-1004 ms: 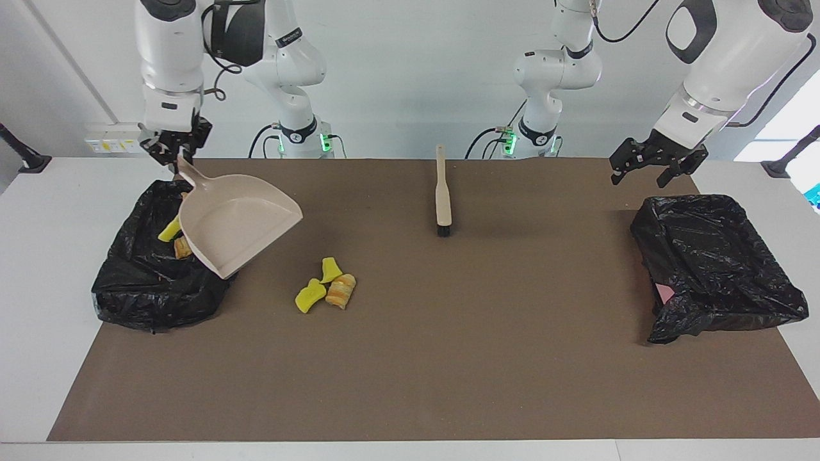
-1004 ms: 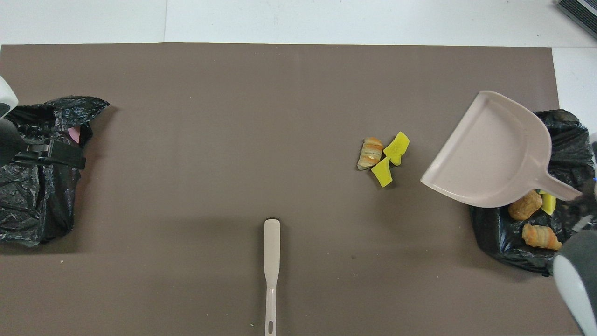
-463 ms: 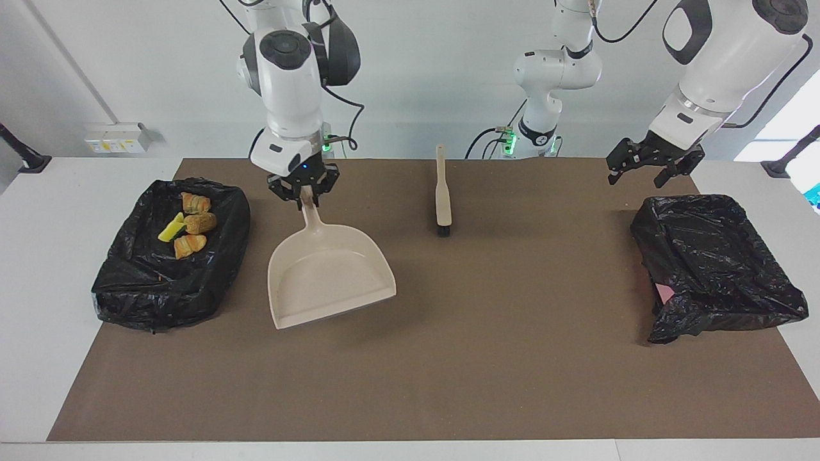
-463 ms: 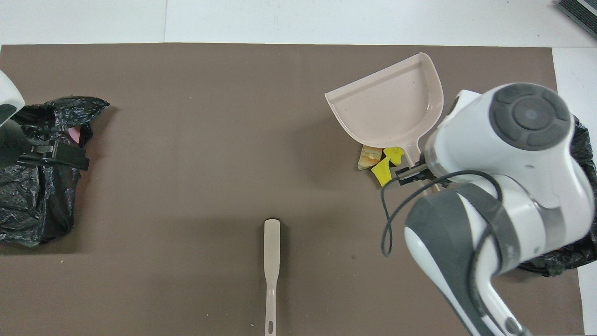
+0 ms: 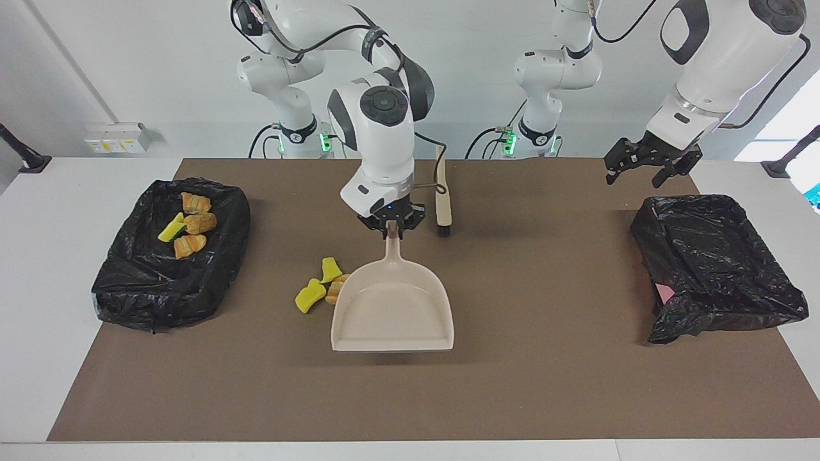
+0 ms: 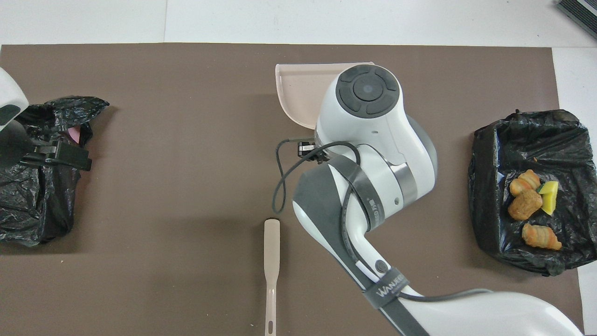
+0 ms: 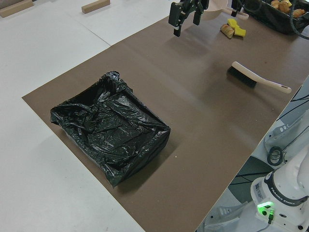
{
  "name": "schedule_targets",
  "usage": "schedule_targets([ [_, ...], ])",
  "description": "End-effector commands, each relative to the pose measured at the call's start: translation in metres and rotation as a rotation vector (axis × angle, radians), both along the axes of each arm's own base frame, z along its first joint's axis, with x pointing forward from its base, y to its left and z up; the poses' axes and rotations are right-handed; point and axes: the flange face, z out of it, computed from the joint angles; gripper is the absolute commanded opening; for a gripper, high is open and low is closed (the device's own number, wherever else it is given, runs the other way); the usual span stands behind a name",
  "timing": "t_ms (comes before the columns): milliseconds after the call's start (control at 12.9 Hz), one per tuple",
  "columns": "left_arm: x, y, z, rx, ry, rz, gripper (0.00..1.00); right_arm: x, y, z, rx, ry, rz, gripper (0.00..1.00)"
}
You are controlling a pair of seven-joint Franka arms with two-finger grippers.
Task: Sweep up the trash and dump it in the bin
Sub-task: 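Carry the empty dustpan back to the mat center and release it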
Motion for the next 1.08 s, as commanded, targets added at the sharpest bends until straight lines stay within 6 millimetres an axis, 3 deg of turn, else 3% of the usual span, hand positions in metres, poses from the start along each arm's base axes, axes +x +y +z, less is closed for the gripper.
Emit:
schedule_targets([
  [0,-0.005,-0.004,0.002,0.013,0.024,-0.015,1.0,0.022,0.067,-0.027,0.089,-0.014,-0.05,0.0],
  [154,-0.007,-0.006,0.002,0.014,0.033,-0.023,1.0,0.021,0.098,-0.058,0.146,-0.026,-0.062,0.0],
  [309,-0.008,-0.007,0.003,0.012,0.031,-0.023,1.0,0.018,0.097,-0.071,0.14,-0.005,-0.068,0.0],
  [463,-0.008,-0.006,0.004,0.014,0.029,-0.02,1.0,0.011,0.102,-0.102,0.14,-0.004,-0.077,0.0],
  [618,-0.008,-0.006,0.004,0.012,0.027,-0.023,1.0,0.006,0.103,-0.106,0.127,0.013,-0.072,0.0],
  [695,-0.008,-0.006,0.004,0.012,0.027,-0.024,1.0,0.004,0.1,-0.112,0.119,0.023,-0.075,0.15],
  [772,-0.008,-0.006,0.004,0.012,0.023,-0.024,1.0,0.001,0.098,-0.118,0.113,0.029,-0.07,0.58],
  [927,-0.008,-0.006,0.004,0.012,0.021,-0.018,1.0,-0.002,0.095,-0.115,0.105,0.034,-0.057,1.0],
  [1004,-0.007,-0.006,0.005,0.01,0.017,-0.016,1.0,-0.006,0.094,-0.098,0.107,0.023,-0.054,1.0],
])
